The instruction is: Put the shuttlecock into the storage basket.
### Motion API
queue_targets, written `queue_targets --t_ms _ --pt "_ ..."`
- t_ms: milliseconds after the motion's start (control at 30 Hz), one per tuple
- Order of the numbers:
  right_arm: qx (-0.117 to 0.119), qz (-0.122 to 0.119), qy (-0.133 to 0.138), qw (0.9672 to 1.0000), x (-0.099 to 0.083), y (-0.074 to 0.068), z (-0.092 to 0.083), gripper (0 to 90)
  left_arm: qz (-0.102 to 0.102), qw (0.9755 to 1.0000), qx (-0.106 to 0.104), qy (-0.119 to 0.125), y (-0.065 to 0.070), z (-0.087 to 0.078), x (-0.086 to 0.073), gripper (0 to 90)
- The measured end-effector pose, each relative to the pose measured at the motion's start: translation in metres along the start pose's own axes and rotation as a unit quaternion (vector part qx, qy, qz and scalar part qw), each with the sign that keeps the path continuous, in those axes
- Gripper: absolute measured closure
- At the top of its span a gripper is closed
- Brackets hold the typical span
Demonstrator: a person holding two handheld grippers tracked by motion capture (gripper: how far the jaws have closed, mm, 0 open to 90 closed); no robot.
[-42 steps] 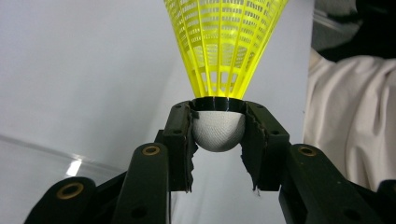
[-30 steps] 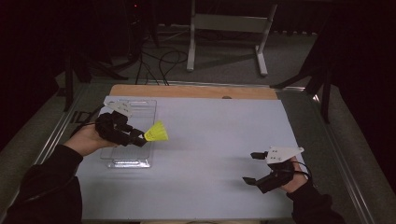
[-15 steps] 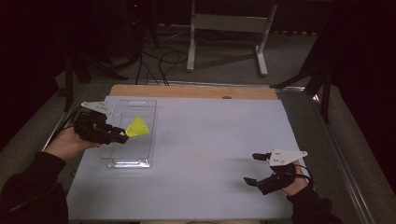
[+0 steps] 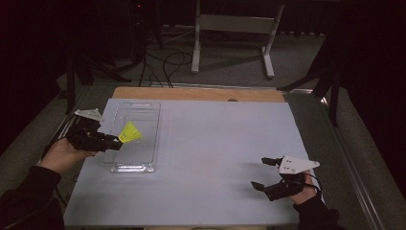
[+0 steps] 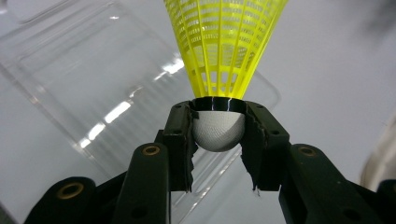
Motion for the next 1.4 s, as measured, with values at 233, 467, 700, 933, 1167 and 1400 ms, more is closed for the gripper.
queue_targets --t_ms 233,467,700,933,1167,1400 --pt "0.004 0.011 -0.001 0.9999 -0.004 -0.001 0.001 9.7 -0.029 0.9992 0.028 0.000 -0.005 0.005 -0.010 65.6" --pt "0.010 0.012 -0.003 0.9999 -0.007 -0.002 0.002 11.1 -0.044 0.9971 0.061 0.008 -0.011 0.007 -0.019 65.6" --pt "0.014 0.017 -0.004 0.9998 -0.009 -0.002 0.004 10.6 -0.065 0.9951 0.074 0.009 -0.014 0.011 -0.028 65.6" --pt "0.019 0.019 -0.003 0.9996 -0.008 -0.003 0.006 10.6 -0.086 0.9918 0.094 0.009 -0.015 0.015 -0.034 65.5" --pt "0.023 0.021 -0.006 0.9995 -0.010 -0.003 0.007 10.6 -0.088 0.9916 0.094 0.007 -0.017 0.026 -0.039 65.5" --pt "0.024 0.024 -0.002 0.9994 -0.011 -0.003 0.006 10.6 -0.090 0.9928 0.078 -0.008 -0.018 0.035 -0.044 65.5"
Point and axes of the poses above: each handheld gripper's, and its own axes: z roughly forward along the jaws, x roughly out of its top, y roughly to its right, the point moved 8 cm from there along z, roughly forward along the jaws, and after that the axes turned 1 degree about -z, right-handed, at the moved point
